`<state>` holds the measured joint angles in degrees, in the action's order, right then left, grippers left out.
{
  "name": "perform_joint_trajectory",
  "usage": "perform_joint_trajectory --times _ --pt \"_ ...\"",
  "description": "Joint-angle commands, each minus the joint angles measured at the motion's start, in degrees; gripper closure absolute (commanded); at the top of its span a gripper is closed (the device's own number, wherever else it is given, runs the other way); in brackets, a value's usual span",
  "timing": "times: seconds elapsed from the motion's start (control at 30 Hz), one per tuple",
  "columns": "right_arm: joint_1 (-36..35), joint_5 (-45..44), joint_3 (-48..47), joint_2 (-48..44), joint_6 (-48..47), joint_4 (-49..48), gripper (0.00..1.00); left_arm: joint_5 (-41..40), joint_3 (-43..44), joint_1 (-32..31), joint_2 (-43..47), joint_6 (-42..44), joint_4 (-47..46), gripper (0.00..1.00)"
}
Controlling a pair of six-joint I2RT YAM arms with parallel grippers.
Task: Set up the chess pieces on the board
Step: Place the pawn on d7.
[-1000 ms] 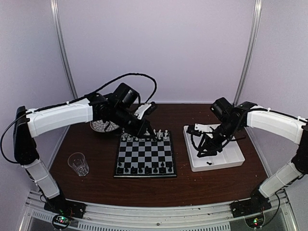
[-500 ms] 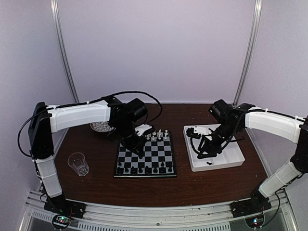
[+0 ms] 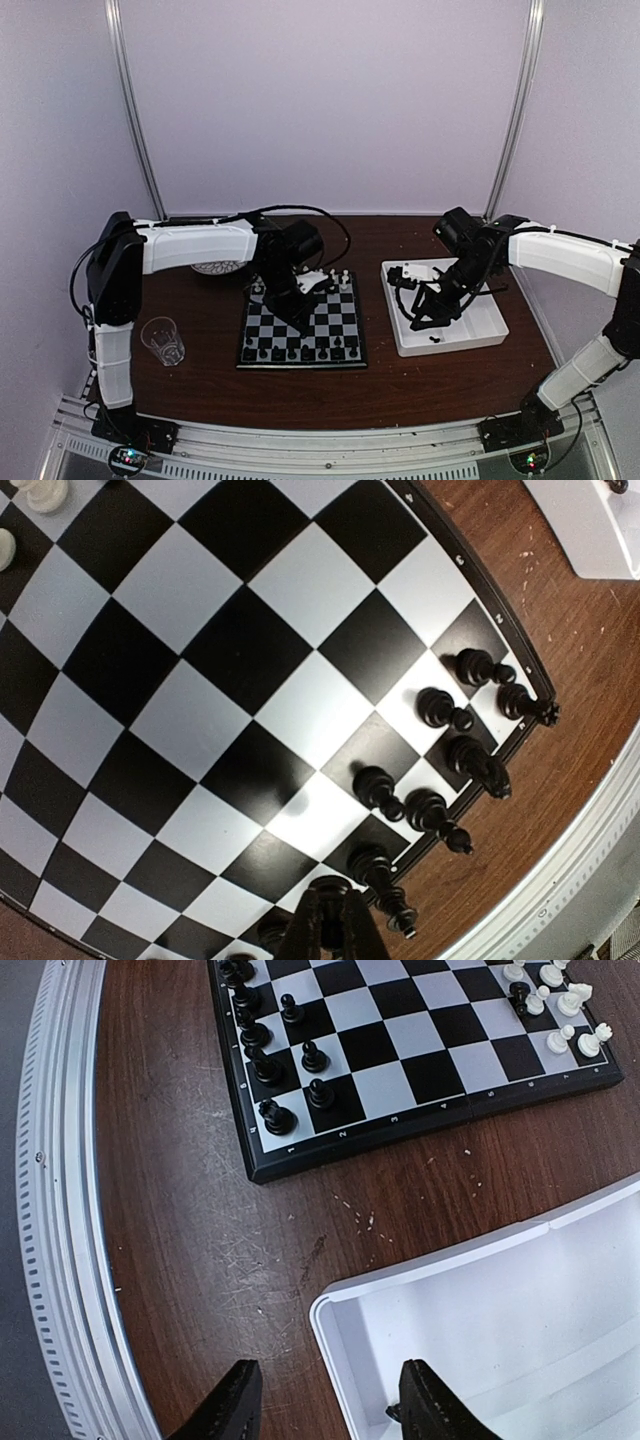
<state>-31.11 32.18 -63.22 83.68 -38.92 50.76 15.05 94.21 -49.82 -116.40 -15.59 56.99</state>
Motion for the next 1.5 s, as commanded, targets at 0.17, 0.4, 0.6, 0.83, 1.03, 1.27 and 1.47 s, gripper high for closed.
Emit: perform_joint_trajectory --times 0.17,0.4,0.6,0.83,1.03,1.27,1.47 --pt "0.2 -0.7 0.5 0.8 -0.7 0.4 0.50 0.5 1.9 -0.7 -2.7 -0.1 -2.1 0.95" --pt "0.1 -0.6 0.5 1.0 -0.8 0.4 0.50 0.6 1.9 -0.8 -4.2 -0.7 -3.1 0.95" --pt "0.2 -0.5 0.5 1.2 -0.9 0.5 0.50 -0.1 2.0 -0.8 -4.8 -1.0 -3.4 0.94" --pt "0.2 -0.3 0.5 1.6 -1.1 0.7 0.50 0.0 2.3 -0.9 -5.5 -1.2 -3.7 0.95" --pt "0.2 -0.2 0.4 1.7 -1.1 0.7 0.50 0.0 1.9 -0.9 -5.9 -1.2 -3.7 0.94" --pt "0.2 -0.2 0.3 1.9 -1.1 1.0 0.50 -0.9 1.8 -0.9 -6.0 -1.2 -3.7 0.81" --pt "0.2 0.1 0.1 2.0 -1.1 1.1 0.50 1.2 2.0 -1.0 -4.3 -1.4 -3.6 0.62"
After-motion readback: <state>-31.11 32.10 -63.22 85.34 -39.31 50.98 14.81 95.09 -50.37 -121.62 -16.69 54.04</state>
